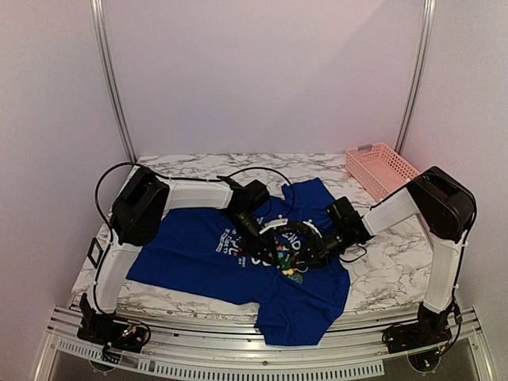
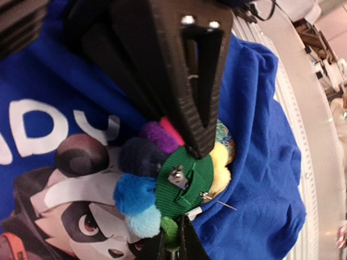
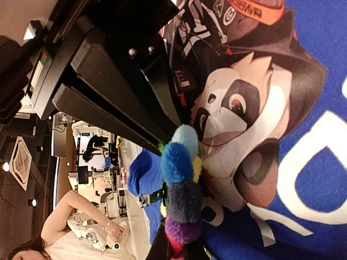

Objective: Pin the brooch onto the clothing
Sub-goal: Pin the clothing with brooches onto the flattened clothing.

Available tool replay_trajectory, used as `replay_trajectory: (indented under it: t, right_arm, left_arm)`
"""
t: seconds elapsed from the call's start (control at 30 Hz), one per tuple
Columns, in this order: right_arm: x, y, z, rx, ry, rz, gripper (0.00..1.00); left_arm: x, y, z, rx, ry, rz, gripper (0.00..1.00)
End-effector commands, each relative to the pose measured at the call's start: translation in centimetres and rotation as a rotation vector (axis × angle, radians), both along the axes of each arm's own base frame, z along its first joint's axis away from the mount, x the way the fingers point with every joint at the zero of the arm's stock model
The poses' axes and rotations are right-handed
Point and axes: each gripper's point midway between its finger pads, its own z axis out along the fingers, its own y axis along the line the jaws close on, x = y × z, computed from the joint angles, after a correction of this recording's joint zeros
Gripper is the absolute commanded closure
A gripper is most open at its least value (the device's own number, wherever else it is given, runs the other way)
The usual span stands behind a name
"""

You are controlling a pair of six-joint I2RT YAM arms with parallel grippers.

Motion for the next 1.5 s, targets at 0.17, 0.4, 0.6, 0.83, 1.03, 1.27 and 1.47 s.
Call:
replay_trajectory:
  t: [0.17,0.4,0.6,0.83,1.03,1.27,1.47]
  right_arm:
    - [0.0,0.5,-0.2,-0.001,-0.024,0.011,1.0]
    - [0.2,0.6,0.2,0.004,-0.046,0.008,1.0]
    - [0.9,0.3,0.6,-0.034,-0.112,-0.017,0.74]
    - [2.0,-0.6,1.8,-0.096,-0.235,-0.09,0.62]
    - [2.2,-2.1,2.5,-0.181,-0.31,-0.14,0.59]
    - [2.0,-2.1,5.9,-0.225,-0.584,-0.292,0.57]
    - [-3.0,-2.0,4.5,-0.202,-0.879,-0.34,0.57]
  left_arm:
    - [-1.0,-1.0,2.1,-0.022,0.048,0.017,1.0]
    - [-0.6,-1.7,3.7,-0.01,0.078,0.093,1.0]
    - [-0.4,-1.7,4.4,0.009,0.074,0.127,1.0]
    - [-0.8,-0.5,2.2,0.081,0.084,0.164,1.0]
    - [-0.2,-0.1,2.0,0.074,0.108,0.217,1.0]
    - [0.7,-0.5,2.4,0.053,0.135,0.276,1.0]
    - [0.4,-0.9,1.5,0.065,0.152,0.312,1.0]
